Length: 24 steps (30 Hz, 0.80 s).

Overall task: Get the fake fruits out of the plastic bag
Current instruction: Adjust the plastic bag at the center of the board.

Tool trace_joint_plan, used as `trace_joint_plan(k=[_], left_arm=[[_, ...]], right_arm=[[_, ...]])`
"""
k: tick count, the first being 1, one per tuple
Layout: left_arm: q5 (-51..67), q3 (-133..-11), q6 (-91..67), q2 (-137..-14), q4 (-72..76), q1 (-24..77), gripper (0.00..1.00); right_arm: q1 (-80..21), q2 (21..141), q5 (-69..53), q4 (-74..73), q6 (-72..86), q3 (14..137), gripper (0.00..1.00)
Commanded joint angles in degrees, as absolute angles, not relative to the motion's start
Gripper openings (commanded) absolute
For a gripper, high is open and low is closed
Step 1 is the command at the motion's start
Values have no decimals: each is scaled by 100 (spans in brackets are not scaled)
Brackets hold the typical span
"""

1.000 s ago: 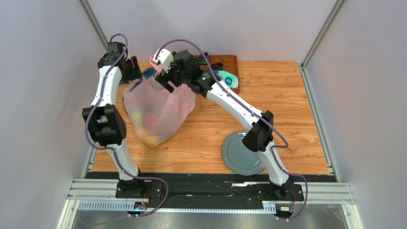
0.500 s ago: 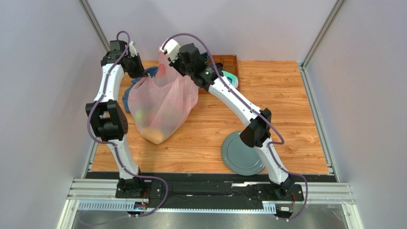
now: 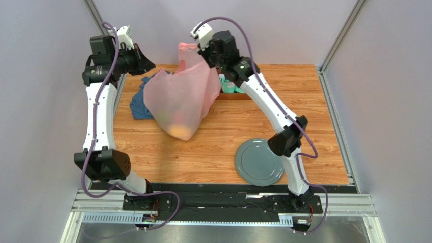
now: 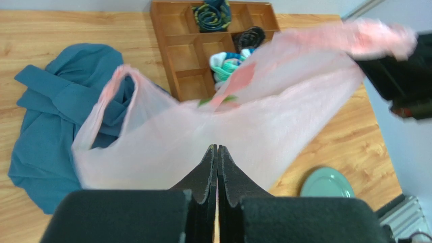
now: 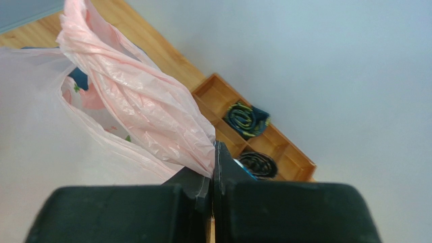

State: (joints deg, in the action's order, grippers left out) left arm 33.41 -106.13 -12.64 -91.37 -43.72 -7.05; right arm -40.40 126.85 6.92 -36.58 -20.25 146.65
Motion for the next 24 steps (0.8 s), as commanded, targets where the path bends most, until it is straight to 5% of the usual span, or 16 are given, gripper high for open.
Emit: trace_joint_plan(k=[1, 10, 11, 12, 14, 15, 16, 24], left_arm=[[3630, -10355, -879, -8239, -4903, -712, 0], [4175, -6682, -1273, -6233, -5372, -712, 0], [4279, -6558, -1361, -6179, -5179, -695, 12], [4315, -6470, -1458, -6187, -4690, -625, 45], [4194, -6661, -1521, -6406, -4212, -406, 60], [4114, -7123, -1512, -6573, -3914, -100, 82], [4035, -7432, -1512, -7018, -3807, -18, 92], [2998, -10938, -942, -9753, -4244, 1220, 97]], right_arm=[[-3727, 11211, 607, -3691, -1811, 13680, 0], [-3709, 8265, 79, -4184, -1239, 8102, 2], [-3709, 8131, -112, -4175, -1274, 7877, 11], [-3709, 8034, -132, -4166, -1301, 7727, 33], [-3718, 7910, -70, -4184, -1310, 7620, 53], [-3700, 7910, -70, -4271, -1301, 7690, 63], [-3691, 7919, -157, -4324, -1327, 7786, 64], [-3586, 7919, -281, -4299, -1362, 8052, 66]])
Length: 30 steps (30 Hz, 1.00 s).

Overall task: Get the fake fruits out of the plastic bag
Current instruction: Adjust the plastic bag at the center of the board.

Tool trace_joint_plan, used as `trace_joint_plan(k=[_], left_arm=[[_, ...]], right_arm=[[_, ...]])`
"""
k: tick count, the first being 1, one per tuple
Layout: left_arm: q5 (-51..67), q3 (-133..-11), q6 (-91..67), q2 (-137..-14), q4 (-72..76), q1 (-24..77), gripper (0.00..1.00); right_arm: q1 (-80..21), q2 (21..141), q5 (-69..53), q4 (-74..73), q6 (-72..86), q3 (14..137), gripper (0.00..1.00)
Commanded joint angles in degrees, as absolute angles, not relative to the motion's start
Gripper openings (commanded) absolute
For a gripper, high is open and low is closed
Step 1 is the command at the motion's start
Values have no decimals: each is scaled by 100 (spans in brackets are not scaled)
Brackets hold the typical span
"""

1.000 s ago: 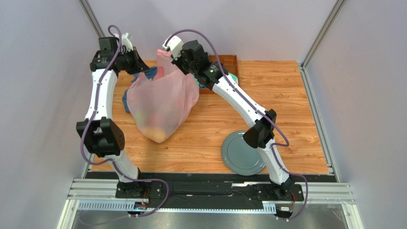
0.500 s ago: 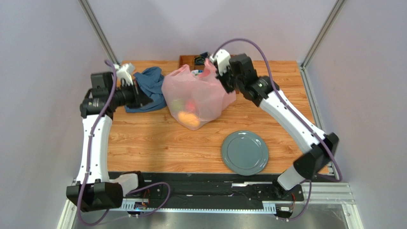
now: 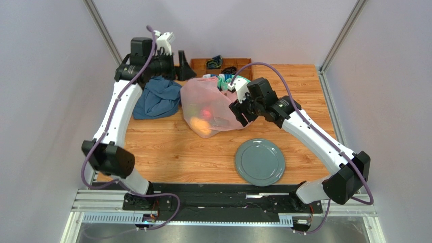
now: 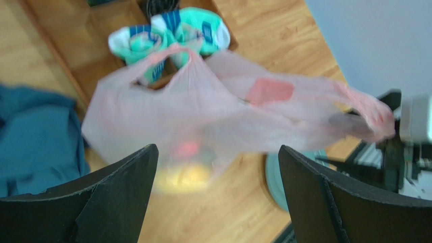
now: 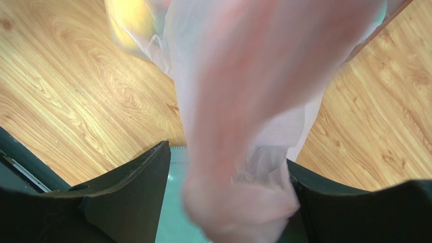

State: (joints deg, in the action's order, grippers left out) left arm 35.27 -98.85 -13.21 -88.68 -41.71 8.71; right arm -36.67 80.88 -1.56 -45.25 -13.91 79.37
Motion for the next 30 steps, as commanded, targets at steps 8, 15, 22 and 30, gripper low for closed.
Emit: trace_joint_plan(k=[8, 15, 22, 30], left_arm=[[2049, -11882, -440, -11398, -4535, 1792, 98], [2056, -12085, -220, -11997, -4825, 1854, 91], [2988, -11751, -123, -11778, -5071, 1854, 0], [3102, -12312, 174, -10908, -4904, 1521, 0]], right_arm=[[-3419, 7691, -395, -4254, -1371, 7858, 65], [-3375, 7506, -589, -4254, -1318, 7611, 66], [-3357, 7611, -650, -4228, -1336, 7602, 65], [-2937, 8504, -667, -4052, -1030, 8382, 25]])
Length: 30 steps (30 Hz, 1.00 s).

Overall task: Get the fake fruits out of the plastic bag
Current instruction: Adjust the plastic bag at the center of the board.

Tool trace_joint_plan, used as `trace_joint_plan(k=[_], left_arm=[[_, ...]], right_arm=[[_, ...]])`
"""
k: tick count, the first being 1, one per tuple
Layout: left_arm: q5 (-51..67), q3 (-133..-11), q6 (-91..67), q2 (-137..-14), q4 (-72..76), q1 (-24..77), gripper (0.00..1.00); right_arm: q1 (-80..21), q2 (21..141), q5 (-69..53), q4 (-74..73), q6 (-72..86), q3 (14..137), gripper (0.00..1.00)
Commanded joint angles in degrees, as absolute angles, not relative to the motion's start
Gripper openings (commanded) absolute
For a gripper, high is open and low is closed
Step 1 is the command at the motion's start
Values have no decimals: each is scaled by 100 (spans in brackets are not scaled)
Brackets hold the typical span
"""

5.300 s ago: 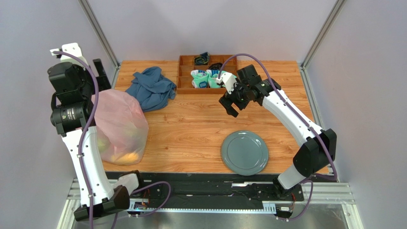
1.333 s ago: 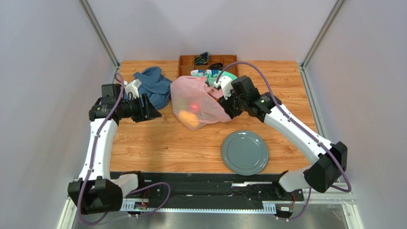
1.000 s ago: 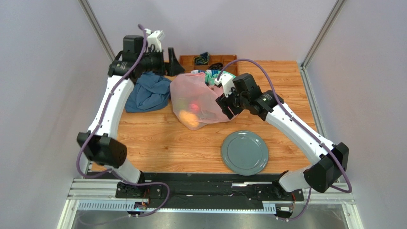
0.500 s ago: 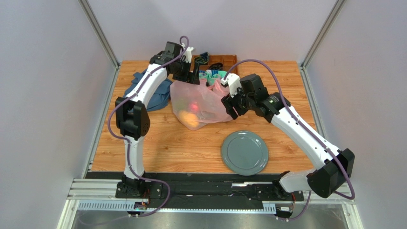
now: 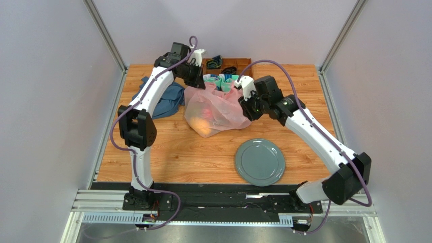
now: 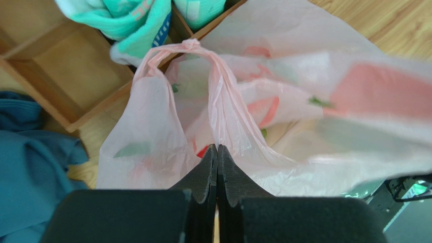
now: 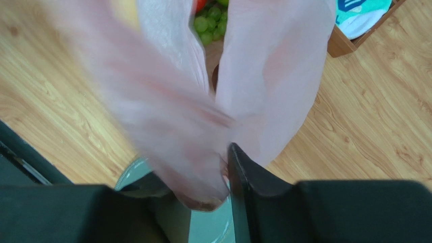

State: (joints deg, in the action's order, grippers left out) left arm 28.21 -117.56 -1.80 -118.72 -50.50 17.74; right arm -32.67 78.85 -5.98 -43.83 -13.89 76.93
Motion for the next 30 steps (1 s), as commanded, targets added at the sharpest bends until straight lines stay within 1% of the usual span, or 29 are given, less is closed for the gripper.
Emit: trace_joint_plan(k=[1, 2, 3, 4, 7, 8, 10, 11, 12, 13, 14, 15, 16, 17, 18, 19, 20, 21, 22, 23, 24, 26, 27, 28, 30], left_arm=[[3163, -12418, 254, -10846, -4913, 1451, 0], [3155, -12567, 316, -10785, -4843, 1346, 0], [3120, -12603, 438, -10645, -4764, 1284, 0], [3103, -12604, 466, -10565, -4651, 1231, 0], [2988, -12551, 439, -10336, -4027, 1064, 0], [3014, -12620, 474, -10319, -3825, 1046, 0], [3224, -12778, 510, -10283, -3823, 1046, 0], [3313, -12901, 475, -10275, -3884, 1046, 0], [3409, -12920, 466, -10161, -3998, 1046, 0], [3541, -12885, 457, -10056, -4269, 1055, 0], [3585, -12545, 492, -9915, -4402, 1063, 0], [3621, -12237, 527, -9488, -4516, 1063, 0], [3691, -11416, 553, -9222, -4709, 1063, 0], [3744, -10930, 641, -8941, -4789, 1063, 0], [3779, -10429, 668, -8364, -4860, 1063, 0], [3797, -9406, 659, -8080, -4913, 1063, 0], [3788, -8900, 616, -7503, -4904, 1063, 0], [3771, -8451, 580, -7253, -4869, 1063, 0], [3718, -7742, 563, -7033, -4826, 1063, 0], [3657, -7482, 502, -6701, -4825, 1063, 0], [3595, -7253, 457, -6575, -4816, 1063, 0], [3638, -6778, 387, -6295, -4720, 1063, 0], [3700, -6646, 378, -6232, -4659, 1063, 0], [3674, -6410, 326, -6188, -4415, 1063, 0], [3490, -6267, 28, -6135, -4185, 1063, 0]], right_arm=[[-2762, 8699, -764, -4060, -950, 8985, 19], [-2673, 8893, -773, -4069, -888, 9287, 6], [-2602, 9312, -782, -4078, -827, 9664, 0], [-2471, 9534, -678, -4096, -730, 10303, 0], [-2216, 10334, -536, -4087, -572, 11317, 0], [-2171, 10510, -519, -4104, -571, 11947, 0], [-2057, 10915, -527, -4183, -597, 12495, 0], [-2031, 10968, -571, -4305, -624, 12750, 0], [-2004, 10899, -623, -4368, -641, 12736, 0], [-1978, 10777, -728, -4429, -650, 12605, 0], [-1969, 10358, -799, -4517, -711, 11942, 0], [-1977, 10084, -1000, -4518, -721, 11483, 0], [-1978, 9785, -1106, -4509, -686, 10983, 0], [-1969, 9199, -1203, -4465, -503, 10325, 0], [-1995, 8924, -1491, -4456, -423, 9231, 0], [-2004, 8669, -1625, -4447, -352, 8611, 0], [-2039, 8257, -1730, -4430, -308, 8143, 5], [-2091, 8088, -1845, -4412, -229, 7373, 14], [-2109, 7947, -1872, -4403, -202, 7148, 28], [-2135, 7780, -1898, -4525, -220, 7041, 51], [-2144, 7726, -1968, -4666, -446, 7223, 57], [-2145, 7638, -1934, -5201, -772, 7784, 64], [-2162, 7646, -2029, -5412, -1174, 8144, 65], [-2188, 7664, -2126, -5832, -1430, 8965, 66], [-2450, 7813, -2066, -6125, -1695, 9726, 66]])
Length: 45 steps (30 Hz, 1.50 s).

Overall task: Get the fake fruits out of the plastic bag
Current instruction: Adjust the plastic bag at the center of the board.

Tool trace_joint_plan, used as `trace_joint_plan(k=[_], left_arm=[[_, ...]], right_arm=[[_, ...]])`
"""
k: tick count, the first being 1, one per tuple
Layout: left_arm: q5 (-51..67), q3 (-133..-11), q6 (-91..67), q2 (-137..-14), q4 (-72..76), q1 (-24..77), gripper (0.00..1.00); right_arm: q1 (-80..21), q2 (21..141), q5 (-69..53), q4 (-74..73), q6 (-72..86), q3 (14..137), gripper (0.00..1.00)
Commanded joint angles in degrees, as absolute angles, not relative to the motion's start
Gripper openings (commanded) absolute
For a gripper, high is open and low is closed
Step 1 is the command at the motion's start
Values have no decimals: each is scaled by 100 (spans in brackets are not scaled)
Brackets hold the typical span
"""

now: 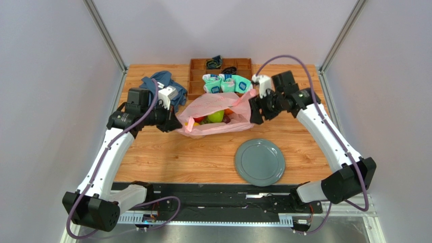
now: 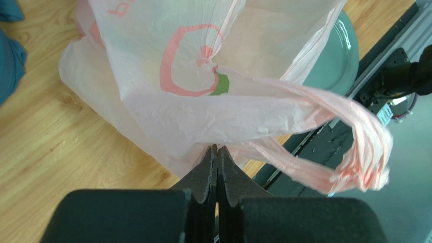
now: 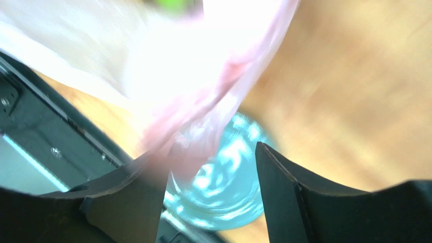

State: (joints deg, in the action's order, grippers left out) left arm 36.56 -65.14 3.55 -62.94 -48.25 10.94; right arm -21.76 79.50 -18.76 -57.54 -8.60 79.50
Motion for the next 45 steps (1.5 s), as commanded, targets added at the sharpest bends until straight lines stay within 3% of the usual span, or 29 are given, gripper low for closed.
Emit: trace_joint_plan(k=[1, 6, 10, 11, 17, 21, 24, 27, 28, 31, 38, 45], left_arm=[[3472, -6171, -235, -6135, -3983, 1063, 0], [3384, -5942, -694, -6100, -3402, 1063, 0], [3366, -5976, -712, -6100, -3463, 1063, 0], [3366, -5977, -729, -6108, -3489, 1063, 0], [3305, -5801, -756, -5942, -3507, 1063, 0], [3270, -5564, -905, -5898, -3376, 1063, 0], [3252, -5371, -1063, -5871, -3296, 1063, 0], [3165, -5099, -1142, -5792, -3200, 1063, 0], [3147, -5037, -1177, -5757, -3156, 1063, 0], [3138, -4887, -1230, -5765, -3067, 1063, 0], [3226, -4773, -1160, -5933, -3059, 1063, 0], [2559, -4737, -914, -5277, -3621, 1063, 0]], right_arm=[[-2557, 7866, -2074, -6274, -1809, 10391, 67], [-3855, 8015, -1716, -5715, -2460, 10346, 66], [-4218, 8515, -1608, -5178, -2751, 9949, 39], [-4227, 8839, -1617, -5151, -2742, 9967, 36], [-4219, 10027, -1082, -4896, -2496, 10056, 29], [-4306, 10125, -703, -4597, -2321, 9230, 24], [-4595, 9521, -861, -4789, -2277, 8116, 23], [-4887, 8756, -503, -4659, -2049, 7068, 30], [-4869, 8571, -423, -4493, -1926, 6831, 42], [-4860, 8639, -141, -4246, -1968, 6960, 57], [-4738, 9737, -202, -4149, -1934, 8444, 60], [-4676, 10475, -299, -4096, -1679, 8806, 60]])
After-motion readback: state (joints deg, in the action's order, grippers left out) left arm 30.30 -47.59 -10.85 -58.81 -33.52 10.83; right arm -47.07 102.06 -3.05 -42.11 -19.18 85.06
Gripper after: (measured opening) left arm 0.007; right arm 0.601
